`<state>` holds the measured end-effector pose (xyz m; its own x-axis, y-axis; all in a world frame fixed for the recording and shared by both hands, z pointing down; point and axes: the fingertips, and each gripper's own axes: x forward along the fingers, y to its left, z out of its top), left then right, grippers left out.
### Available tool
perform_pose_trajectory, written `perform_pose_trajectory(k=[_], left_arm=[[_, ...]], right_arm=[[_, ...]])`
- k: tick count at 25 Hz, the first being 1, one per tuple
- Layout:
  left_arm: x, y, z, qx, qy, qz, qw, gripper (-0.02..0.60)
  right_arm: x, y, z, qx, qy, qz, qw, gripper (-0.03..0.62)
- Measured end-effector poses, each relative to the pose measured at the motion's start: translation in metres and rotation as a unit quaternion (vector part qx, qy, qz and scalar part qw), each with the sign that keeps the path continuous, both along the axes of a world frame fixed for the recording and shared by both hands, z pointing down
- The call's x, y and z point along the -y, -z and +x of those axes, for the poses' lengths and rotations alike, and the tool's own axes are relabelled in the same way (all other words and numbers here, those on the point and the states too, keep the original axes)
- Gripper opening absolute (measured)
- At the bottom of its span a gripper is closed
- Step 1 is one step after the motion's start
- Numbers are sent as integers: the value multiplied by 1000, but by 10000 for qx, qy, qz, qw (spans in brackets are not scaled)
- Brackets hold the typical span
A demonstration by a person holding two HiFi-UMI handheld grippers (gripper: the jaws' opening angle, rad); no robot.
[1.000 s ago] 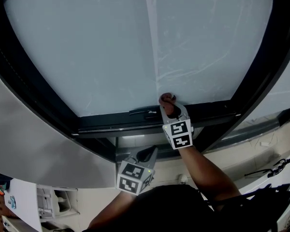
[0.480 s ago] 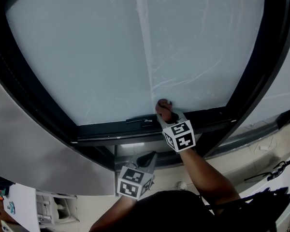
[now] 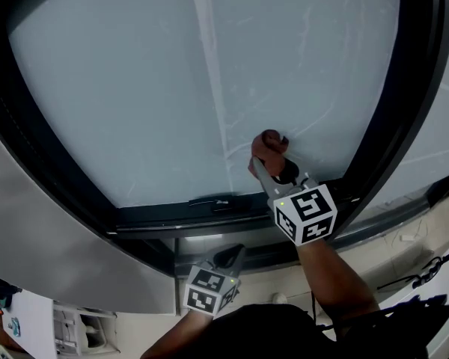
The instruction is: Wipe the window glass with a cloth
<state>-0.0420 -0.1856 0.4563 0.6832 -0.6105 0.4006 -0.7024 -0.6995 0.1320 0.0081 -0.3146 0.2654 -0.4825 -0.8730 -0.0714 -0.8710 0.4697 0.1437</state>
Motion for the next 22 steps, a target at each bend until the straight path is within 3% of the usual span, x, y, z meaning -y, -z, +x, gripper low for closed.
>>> perform_pose_trajectory(k=[5, 11, 22], left_arm=[[3, 3, -2, 10, 119, 54, 9999, 17], [7, 4, -8, 19, 326, 116, 9994, 17], [13, 5, -8, -5, 460, 154, 9988, 17]], right_arm=[[1, 81, 23, -50, -69, 731, 9973, 84], [11, 146, 35, -53, -85, 1153, 9933, 84], [20, 175, 24, -178, -68, 1524, 9881, 86]])
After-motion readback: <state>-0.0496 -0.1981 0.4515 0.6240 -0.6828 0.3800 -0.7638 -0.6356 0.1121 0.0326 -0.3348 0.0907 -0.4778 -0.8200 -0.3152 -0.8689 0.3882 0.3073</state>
